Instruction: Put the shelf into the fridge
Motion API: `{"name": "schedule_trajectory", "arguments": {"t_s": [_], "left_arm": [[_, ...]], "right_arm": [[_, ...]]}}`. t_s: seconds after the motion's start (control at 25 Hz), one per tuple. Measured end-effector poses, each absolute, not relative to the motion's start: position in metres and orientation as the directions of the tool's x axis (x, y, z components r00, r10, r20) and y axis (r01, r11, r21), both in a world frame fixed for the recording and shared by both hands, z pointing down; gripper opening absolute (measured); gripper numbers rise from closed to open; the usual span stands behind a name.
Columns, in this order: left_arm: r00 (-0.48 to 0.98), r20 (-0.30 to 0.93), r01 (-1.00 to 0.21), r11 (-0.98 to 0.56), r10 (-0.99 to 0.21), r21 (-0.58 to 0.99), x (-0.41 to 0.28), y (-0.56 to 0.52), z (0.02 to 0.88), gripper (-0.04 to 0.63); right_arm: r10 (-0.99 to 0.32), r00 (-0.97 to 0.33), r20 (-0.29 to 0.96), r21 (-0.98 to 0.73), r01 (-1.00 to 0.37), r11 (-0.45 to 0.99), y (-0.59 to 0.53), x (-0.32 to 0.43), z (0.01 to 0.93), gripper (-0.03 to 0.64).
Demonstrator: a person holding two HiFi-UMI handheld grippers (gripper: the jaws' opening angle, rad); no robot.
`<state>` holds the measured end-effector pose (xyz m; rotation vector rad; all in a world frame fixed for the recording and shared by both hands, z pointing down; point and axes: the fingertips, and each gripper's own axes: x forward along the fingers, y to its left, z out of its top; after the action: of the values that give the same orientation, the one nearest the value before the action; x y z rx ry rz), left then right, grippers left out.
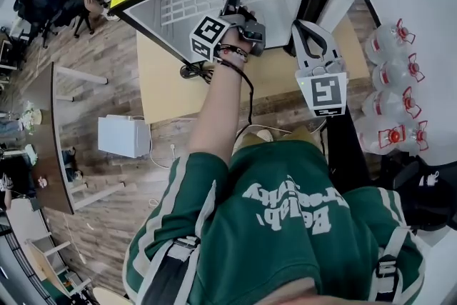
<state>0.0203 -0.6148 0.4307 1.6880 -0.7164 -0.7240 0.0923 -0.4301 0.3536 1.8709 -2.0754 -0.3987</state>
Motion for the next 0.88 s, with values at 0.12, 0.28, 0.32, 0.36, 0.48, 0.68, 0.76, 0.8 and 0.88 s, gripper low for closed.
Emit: {"name": "schedule_trajectory", "arguments": {"t_s": [0.12,0.28,0.32,0.36,0.48,0.68,0.76,0.8,0.88], "left_arm": [[0.62,-0.096,-0.102,-0.202,-0.778,0.974,0.015,-0.602,0.431,0.065],[0.608,-0.09,-0.12,-0.204,-0.788,0.972,0.01,-0.583,0.432,0.064],[0.605,-0.089,-0.127,-0.206,-0.791,0.97,0.01,-0.577,0.432,0.063],[0.603,-0.086,-0.139,-0.211,-0.793,0.968,0.009,-0.571,0.43,0.069],[0.598,-0.088,-0.201,-0.255,-0.797,0.946,0.009,-0.552,0.421,0.064],[0.574,-0.102,-0.3,-0.324,-0.813,0.897,0.006,-0.518,0.4,0.064],[0.562,-0.101,-0.358,-0.351,-0.821,0.865,0.003,-0.502,0.392,0.064],[0.554,-0.098,-0.391,-0.363,-0.826,0.846,0.0,-0.494,0.389,0.064],[0.539,-0.09,-0.463,-0.384,-0.837,0.799,-0.005,-0.477,0.384,0.064]], "right_arm": [[-0.995,-0.096,0.035,0.411,-0.906,0.102,-0.42,0.093,0.347,0.003],[-0.994,-0.109,0.027,0.409,-0.906,0.11,-0.405,0.095,0.343,0.003],[-0.993,-0.115,0.025,0.408,-0.906,0.115,-0.4,0.095,0.342,0.003],[-0.992,-0.122,0.025,0.409,-0.905,0.121,-0.396,0.095,0.342,0.003],[-0.988,-0.149,0.027,0.412,-0.899,0.147,-0.384,0.096,0.339,0.003],[-0.982,-0.189,0.019,0.399,-0.899,0.181,-0.362,0.102,0.331,0.003],[-0.979,-0.205,0.019,0.381,-0.904,0.197,-0.351,0.105,0.331,0.003],[-0.977,-0.212,0.02,0.368,-0.907,0.204,-0.346,0.107,0.331,0.003],[-0.974,-0.224,0.021,0.34,-0.915,0.218,-0.335,0.11,0.332,0.003]]}}
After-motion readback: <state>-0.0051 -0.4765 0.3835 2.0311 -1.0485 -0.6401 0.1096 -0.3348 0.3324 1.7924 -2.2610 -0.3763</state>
